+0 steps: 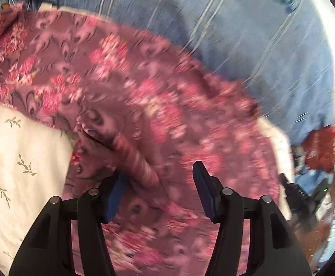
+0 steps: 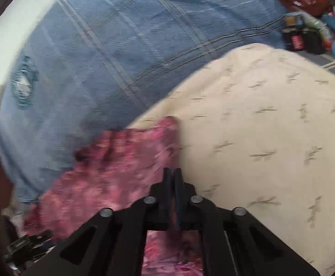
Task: Fold small clothes
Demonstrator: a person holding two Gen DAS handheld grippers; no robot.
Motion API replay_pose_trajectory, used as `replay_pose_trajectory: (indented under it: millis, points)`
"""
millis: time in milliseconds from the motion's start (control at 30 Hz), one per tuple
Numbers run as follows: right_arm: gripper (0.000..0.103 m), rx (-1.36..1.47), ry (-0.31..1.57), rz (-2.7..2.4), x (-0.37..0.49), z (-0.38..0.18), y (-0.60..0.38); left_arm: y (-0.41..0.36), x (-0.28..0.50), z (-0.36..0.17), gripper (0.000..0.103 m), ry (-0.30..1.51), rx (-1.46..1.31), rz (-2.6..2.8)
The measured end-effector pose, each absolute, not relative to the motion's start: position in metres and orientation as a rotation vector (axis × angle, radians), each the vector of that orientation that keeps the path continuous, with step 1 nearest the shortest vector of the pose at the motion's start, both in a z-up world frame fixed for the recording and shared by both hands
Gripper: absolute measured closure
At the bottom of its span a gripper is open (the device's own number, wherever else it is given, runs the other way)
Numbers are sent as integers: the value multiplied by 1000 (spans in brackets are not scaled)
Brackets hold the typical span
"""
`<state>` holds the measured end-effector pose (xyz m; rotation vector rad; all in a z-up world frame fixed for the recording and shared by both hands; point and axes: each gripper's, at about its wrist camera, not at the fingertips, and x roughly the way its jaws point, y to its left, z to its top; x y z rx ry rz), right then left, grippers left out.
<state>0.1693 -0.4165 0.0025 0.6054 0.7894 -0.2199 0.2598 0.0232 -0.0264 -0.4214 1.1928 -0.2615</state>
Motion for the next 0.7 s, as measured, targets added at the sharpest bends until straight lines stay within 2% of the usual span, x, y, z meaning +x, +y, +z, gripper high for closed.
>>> replay_pose_trajectory:
  millis: [33, 100, 167, 267, 367, 467, 600, 633, 667, 700]
  points:
    - [103, 586, 860, -256, 176, -11, -420, 23, 260, -30, 47, 1194, -411, -272]
    - [103, 603, 837, -238, 168, -13, -422, 26, 254, -21, 47, 1171, -391, -277]
    - [96, 589, 800, -232, 158, 4, -415, 36, 246, -12, 47, 1146, -429, -288]
    - [96, 553, 740, -113, 156, 29, -389, 51, 239, -1, 47, 1113, -494, -288]
    - [93, 497, 747, -1, 162, 43, -348, 45, 237, -7, 47, 1150, -436, -254]
    - [91, 467, 788, 85, 172, 40, -304, 33, 236, -26, 48, 1208, -361, -219]
    - [90, 468, 884, 164, 188, 17, -251, 38, 225, -14, 47, 1184, -383, -246]
    - [86, 455, 901, 168, 189, 12, -241, 47, 223, -10, 47, 1181, -408, -256]
    - [77, 435, 931, 163, 193, 1, -231, 55, 221, -7, 47, 1177, -420, -253]
    - [75, 414, 964, 157, 194, -10, -226, 70, 219, -2, 47, 1169, -430, -245]
